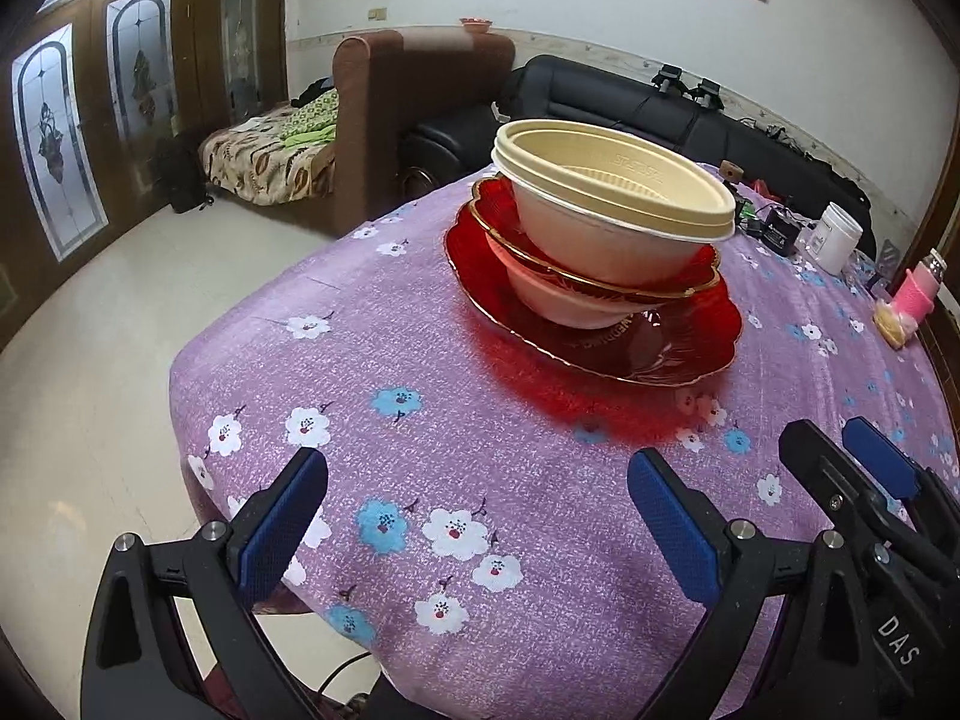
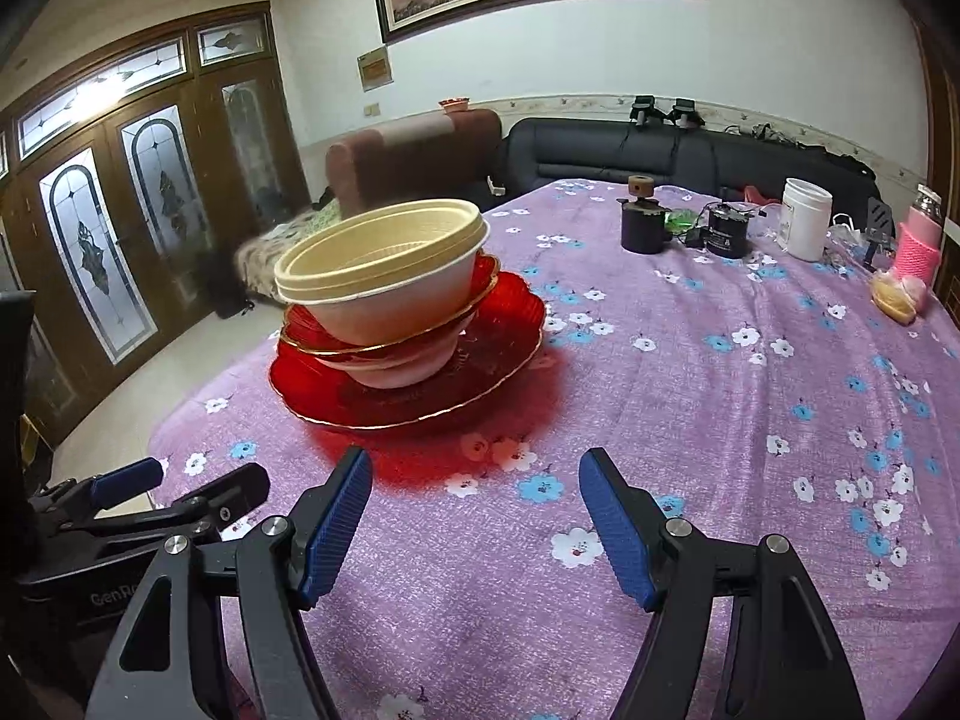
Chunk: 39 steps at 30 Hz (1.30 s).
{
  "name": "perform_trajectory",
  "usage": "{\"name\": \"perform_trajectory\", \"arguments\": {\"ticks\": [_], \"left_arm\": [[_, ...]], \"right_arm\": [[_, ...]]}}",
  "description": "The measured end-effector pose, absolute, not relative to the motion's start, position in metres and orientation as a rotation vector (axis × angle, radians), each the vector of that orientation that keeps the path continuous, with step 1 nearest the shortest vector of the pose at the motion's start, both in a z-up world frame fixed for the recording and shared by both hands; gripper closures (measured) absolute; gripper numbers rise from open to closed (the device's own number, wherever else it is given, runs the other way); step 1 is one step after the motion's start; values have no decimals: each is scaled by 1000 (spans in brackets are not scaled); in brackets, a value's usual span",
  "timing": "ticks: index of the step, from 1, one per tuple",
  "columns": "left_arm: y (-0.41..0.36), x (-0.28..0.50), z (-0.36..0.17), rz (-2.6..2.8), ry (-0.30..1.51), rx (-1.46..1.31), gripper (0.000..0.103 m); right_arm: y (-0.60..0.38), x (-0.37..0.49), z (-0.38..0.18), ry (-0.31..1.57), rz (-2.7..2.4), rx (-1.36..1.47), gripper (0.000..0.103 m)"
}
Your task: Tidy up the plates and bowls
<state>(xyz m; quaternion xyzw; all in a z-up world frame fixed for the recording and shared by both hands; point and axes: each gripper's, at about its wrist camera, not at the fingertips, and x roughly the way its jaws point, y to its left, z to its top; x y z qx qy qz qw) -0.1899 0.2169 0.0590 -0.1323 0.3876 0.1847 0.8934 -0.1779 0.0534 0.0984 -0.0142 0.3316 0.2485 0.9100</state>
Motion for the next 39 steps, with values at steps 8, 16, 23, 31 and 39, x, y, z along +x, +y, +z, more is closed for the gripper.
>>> {"name": "perform_trajectory", "arguments": {"ticks": [8,16,23,31,39], "left_arm": [[210,-186,58,372,810,-253,3],[205,-186,59,372,808,-240,3],[200,-187,60,371,811,-226,3],[198,-189,60,369,808,-224,3],[195,-192,60,364,810,-221,3]], "right_arm": [[33,-174,96,692,447,-3,27],[33,-176,96,695,432,-26,27],[36,-181,93,705,438,-42,26],[37,-184,95,694,430,-46,26],[35,-185,95,694,428,-41,26]]}}
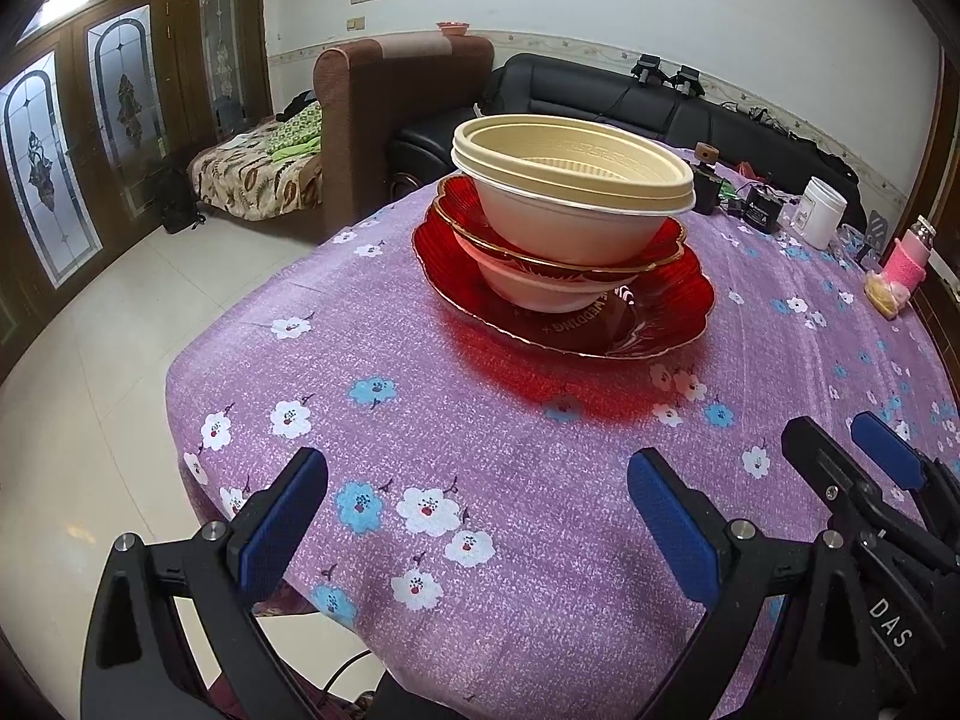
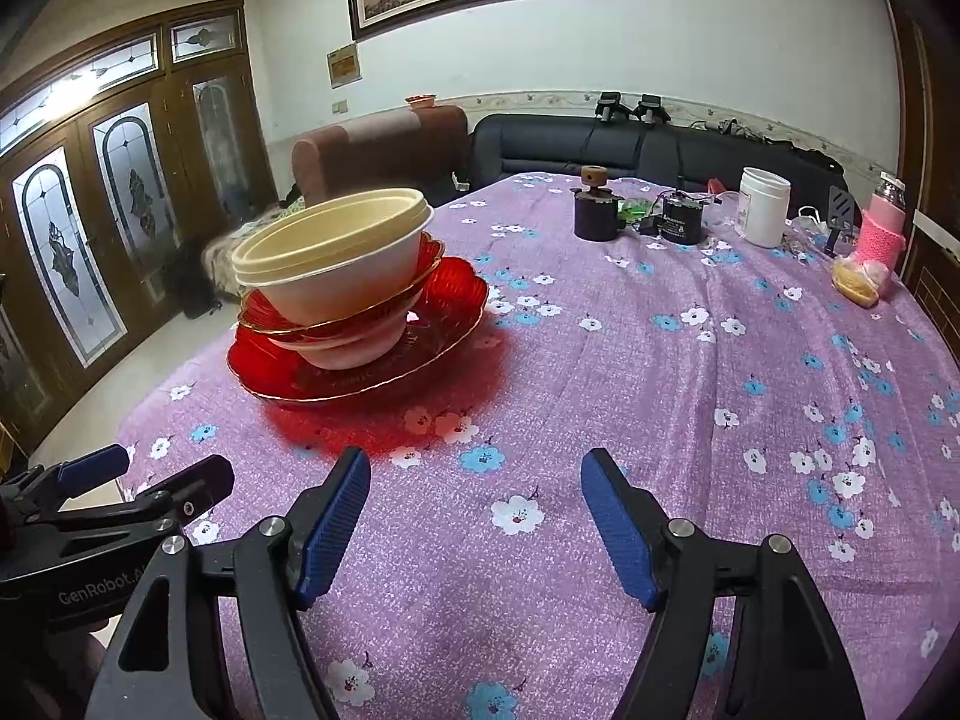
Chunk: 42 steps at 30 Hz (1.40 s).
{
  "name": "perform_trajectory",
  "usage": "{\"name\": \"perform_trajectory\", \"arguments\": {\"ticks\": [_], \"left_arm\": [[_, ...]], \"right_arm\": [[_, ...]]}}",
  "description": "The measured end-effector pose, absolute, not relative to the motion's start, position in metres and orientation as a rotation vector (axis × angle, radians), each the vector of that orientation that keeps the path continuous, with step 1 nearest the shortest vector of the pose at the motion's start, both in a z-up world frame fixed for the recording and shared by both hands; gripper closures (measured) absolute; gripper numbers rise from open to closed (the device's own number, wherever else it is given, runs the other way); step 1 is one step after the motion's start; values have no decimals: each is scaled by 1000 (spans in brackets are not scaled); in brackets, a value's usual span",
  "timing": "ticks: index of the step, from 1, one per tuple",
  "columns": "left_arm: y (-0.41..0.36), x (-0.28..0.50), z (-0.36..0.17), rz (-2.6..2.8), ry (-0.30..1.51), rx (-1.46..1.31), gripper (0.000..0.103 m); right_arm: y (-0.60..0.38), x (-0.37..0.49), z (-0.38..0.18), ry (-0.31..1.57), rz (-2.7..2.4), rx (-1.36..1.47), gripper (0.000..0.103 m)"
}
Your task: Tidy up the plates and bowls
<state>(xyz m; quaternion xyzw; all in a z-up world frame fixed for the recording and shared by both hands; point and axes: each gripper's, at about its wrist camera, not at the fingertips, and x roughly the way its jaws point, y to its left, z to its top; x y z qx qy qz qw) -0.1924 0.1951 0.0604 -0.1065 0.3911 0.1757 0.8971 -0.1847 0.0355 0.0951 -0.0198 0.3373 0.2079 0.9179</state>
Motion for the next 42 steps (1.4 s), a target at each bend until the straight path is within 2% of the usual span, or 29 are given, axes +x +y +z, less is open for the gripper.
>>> {"name": "perform_trajectory", "arguments": {"ticks": [17,24,27,33,42], "left_arm": [[194,-201,63,368,770,-225,3],[198,-226,110,471,498,-173,0],[200,-227,129,473,434,-163,0],[203,-209,154,392,434,-191,0],[202,-198,138,440,483,-212,0]], "right_arm": [[35,-189,95,686,414,-47,25],[37,-186,99,681,409,-48,25],[38,-186,103,669,416,-43,25],[43,-187,104,662,445,-16,25],[44,-183,99,673,487,-20,24]]}}
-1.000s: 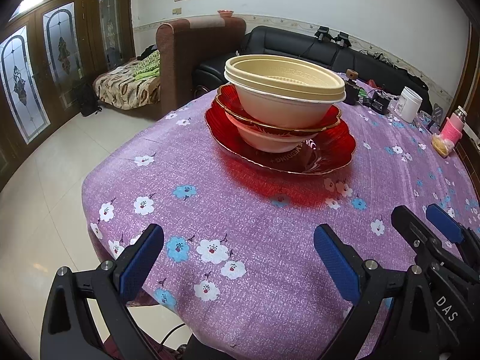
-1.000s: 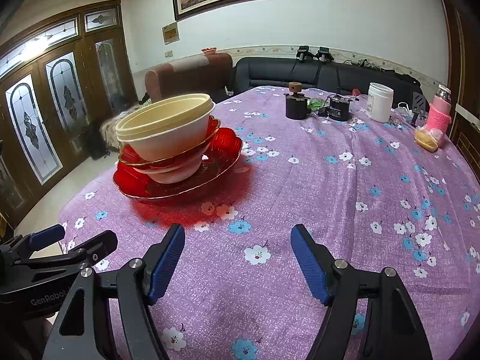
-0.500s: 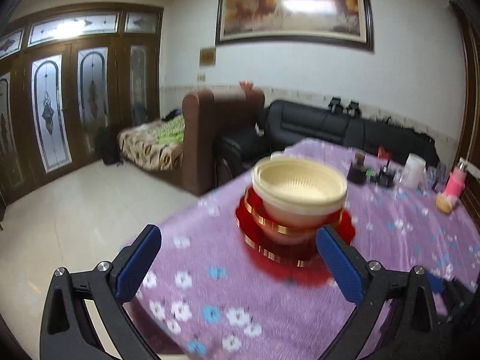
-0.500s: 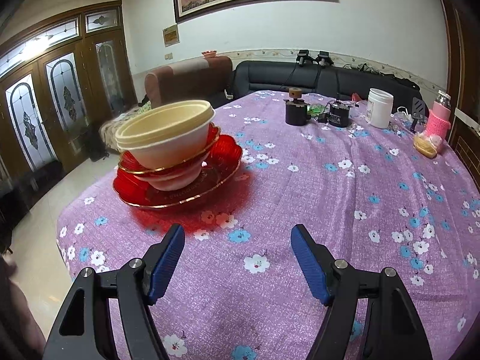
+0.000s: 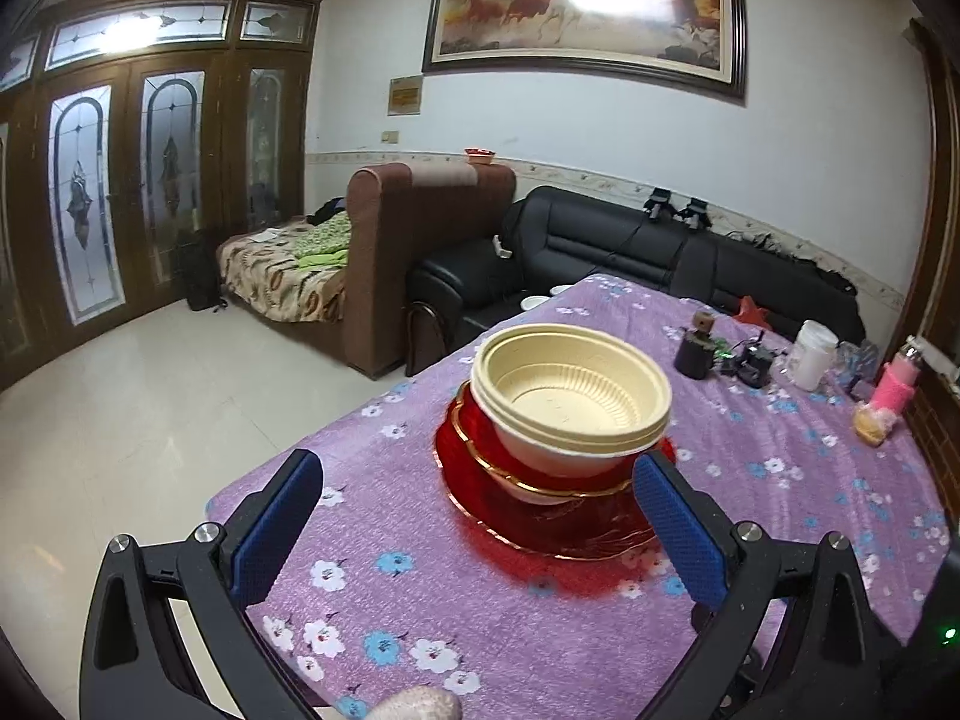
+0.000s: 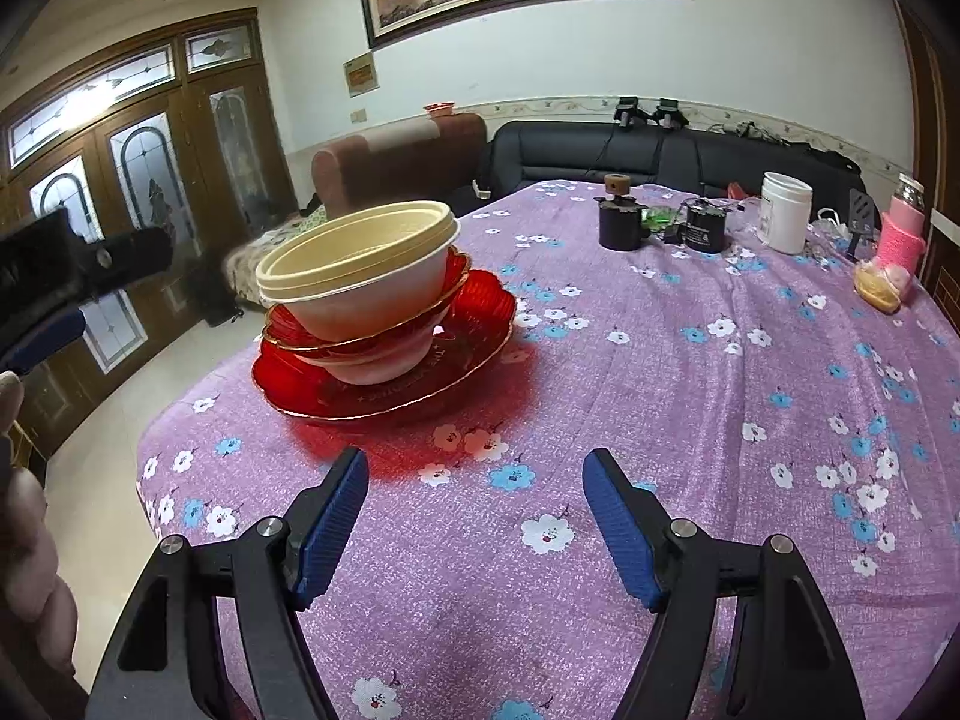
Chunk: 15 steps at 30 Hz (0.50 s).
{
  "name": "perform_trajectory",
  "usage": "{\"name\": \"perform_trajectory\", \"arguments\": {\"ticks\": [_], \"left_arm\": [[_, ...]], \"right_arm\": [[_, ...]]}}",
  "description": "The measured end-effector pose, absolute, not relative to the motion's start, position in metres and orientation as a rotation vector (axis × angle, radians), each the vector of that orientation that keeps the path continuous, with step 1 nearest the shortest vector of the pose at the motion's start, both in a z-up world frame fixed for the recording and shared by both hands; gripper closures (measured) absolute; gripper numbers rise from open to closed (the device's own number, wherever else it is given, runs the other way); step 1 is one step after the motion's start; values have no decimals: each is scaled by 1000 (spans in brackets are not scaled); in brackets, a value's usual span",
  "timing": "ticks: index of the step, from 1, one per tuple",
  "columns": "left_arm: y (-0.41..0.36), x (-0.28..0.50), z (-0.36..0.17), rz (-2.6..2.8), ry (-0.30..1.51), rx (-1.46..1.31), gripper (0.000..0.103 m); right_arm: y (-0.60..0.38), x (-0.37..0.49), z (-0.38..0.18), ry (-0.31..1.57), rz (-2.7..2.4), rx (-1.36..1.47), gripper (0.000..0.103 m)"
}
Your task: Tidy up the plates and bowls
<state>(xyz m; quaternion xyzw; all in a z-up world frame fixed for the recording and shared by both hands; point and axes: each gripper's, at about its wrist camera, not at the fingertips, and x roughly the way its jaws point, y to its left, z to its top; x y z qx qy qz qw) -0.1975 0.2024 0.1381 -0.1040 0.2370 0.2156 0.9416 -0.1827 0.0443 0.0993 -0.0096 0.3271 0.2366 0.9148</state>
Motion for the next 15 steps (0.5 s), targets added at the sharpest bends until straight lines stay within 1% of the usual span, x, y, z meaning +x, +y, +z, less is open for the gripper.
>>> {"name": "perform_trajectory", "arguments": {"ticks": [15], "left_arm": [[203,-187,111,460,622,-191,0]], "right_arm": [[66,-191,102,666,533,-70,23]]}}
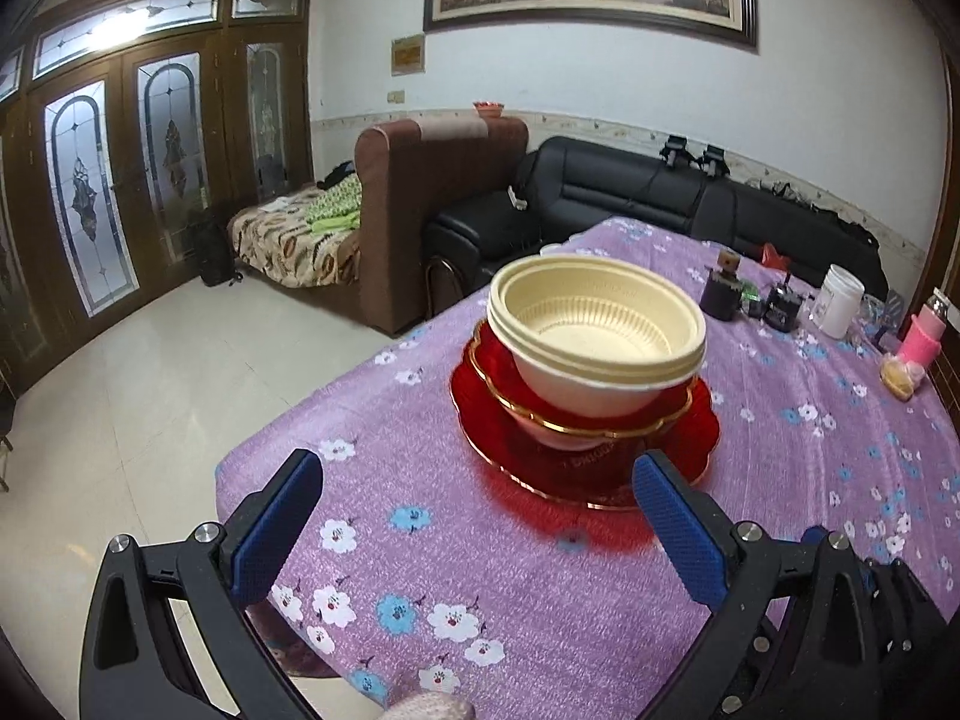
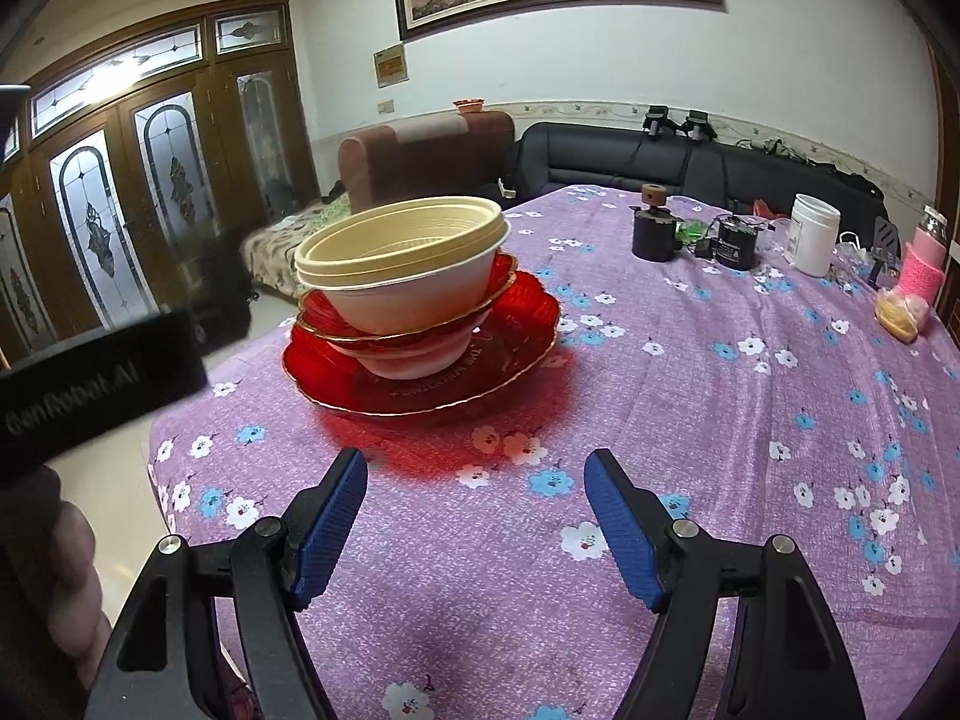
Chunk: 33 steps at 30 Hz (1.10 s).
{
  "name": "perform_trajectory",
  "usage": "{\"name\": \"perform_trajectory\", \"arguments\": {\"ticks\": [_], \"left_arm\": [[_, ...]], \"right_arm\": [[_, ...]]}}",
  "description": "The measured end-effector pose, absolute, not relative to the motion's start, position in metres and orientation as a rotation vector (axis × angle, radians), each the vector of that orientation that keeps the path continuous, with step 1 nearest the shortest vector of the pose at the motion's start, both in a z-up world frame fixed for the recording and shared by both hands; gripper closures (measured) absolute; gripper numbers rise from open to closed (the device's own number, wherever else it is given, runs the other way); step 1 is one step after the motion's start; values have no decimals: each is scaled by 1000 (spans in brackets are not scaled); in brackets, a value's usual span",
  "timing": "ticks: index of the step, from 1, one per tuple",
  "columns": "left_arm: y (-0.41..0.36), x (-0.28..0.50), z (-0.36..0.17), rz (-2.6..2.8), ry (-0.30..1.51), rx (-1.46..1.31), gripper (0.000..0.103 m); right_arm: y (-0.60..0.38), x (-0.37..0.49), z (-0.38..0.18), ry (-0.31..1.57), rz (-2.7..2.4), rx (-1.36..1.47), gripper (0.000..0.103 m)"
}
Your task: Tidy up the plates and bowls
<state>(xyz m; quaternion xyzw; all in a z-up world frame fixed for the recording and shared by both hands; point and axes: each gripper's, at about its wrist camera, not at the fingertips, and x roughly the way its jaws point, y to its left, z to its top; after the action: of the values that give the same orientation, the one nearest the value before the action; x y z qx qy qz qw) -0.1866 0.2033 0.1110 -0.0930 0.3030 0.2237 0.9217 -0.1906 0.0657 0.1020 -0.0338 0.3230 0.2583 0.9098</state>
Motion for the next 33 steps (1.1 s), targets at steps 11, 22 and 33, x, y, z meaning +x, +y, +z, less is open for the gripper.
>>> {"name": "perform_trajectory", "arguments": {"ticks": [11,22,33], "left_arm": [[200,-185,100,440,668,-179,0],[200,-184,92,435,699,-185,0],[199,-184,88,431,710,-191,0]], "right_arm": [[76,-189,101,671,535,-91,22],[75,-188,98,685,536,-82,22],[76,-187,94,698,529,-80,21]]}}
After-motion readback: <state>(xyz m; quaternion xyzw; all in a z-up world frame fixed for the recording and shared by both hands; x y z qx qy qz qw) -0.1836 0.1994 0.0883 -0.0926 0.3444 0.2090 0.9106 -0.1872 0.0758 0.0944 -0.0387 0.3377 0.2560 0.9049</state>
